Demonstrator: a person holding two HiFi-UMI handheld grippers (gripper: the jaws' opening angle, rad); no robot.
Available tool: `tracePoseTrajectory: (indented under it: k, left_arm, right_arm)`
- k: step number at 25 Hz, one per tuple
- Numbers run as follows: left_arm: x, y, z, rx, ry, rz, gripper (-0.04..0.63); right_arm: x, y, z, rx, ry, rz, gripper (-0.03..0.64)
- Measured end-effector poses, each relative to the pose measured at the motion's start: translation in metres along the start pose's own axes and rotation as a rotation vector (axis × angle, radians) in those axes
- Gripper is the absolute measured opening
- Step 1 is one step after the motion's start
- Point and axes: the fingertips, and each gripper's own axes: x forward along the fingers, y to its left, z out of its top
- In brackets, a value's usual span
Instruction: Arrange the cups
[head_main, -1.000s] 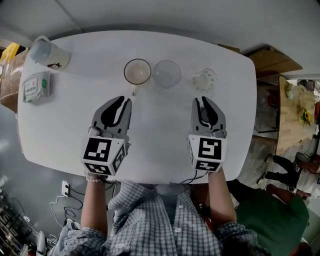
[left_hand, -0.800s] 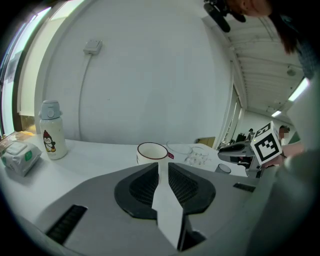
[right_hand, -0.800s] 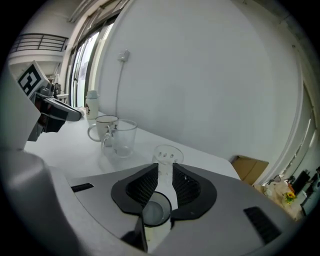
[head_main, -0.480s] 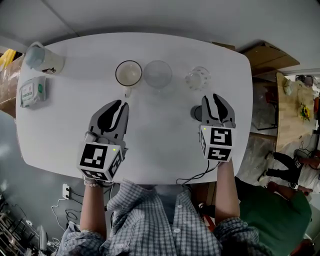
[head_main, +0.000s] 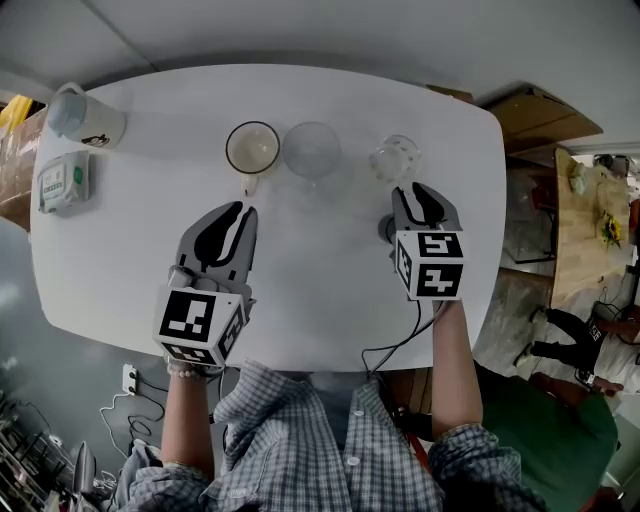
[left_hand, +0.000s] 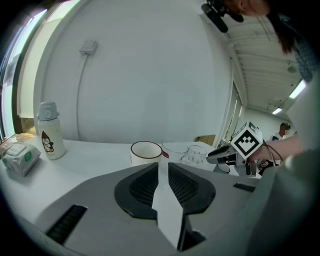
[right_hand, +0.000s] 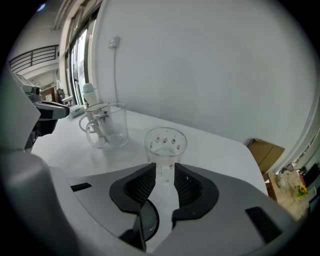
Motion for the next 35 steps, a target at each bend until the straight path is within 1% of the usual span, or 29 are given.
tracePoseTrajectory:
  k: [4, 7, 9, 17, 25, 31, 35]
  left_arm:
    - [0.0, -0.001, 0.002, -0.01, -0.01, 0.001, 0.067]
    - [0.0, -0.002, 0.003, -0.012, -0.013, -0.001, 0.067]
    - [0.0, -0.002, 0.002, -0.013, -0.01, -0.001, 0.067]
    - [0.0, -0.002, 0.001, -0.005, -0.003, -0.007, 0.067]
    - [-0.002, -0.002, 0.0, -0.015, -0.002, -0.012, 0.067]
    - [-0.005, 0.001, -0.001, -0.02, -0.001, -0.013, 0.067]
    - [-0.005, 0.002, -0.001, -0.019, -0.001, -0.015, 0.067]
  right_arm:
    - [0.004, -0.002, -0.004, -0.002, 0.028, -0.018, 0.098]
    - [0.005, 0.0, -0.004, -0.012, 0.039, -0.009, 0.093]
    - [0.006, 0.001, -0.004, -0.016, 0.036, -0.008, 0.061]
    - [0.005, 0.012, -0.003, 0.048, 0.0, 0.014, 0.058]
    - [0.002, 0.028, -0.003, 0.072, -0.004, 0.023, 0.059]
    - [0.0, 0.045, -0.001, 0.108, -0.013, 0.036, 0.059]
    - [0.0, 0.053, -0.002, 0.15, -0.019, 0.026, 0.058]
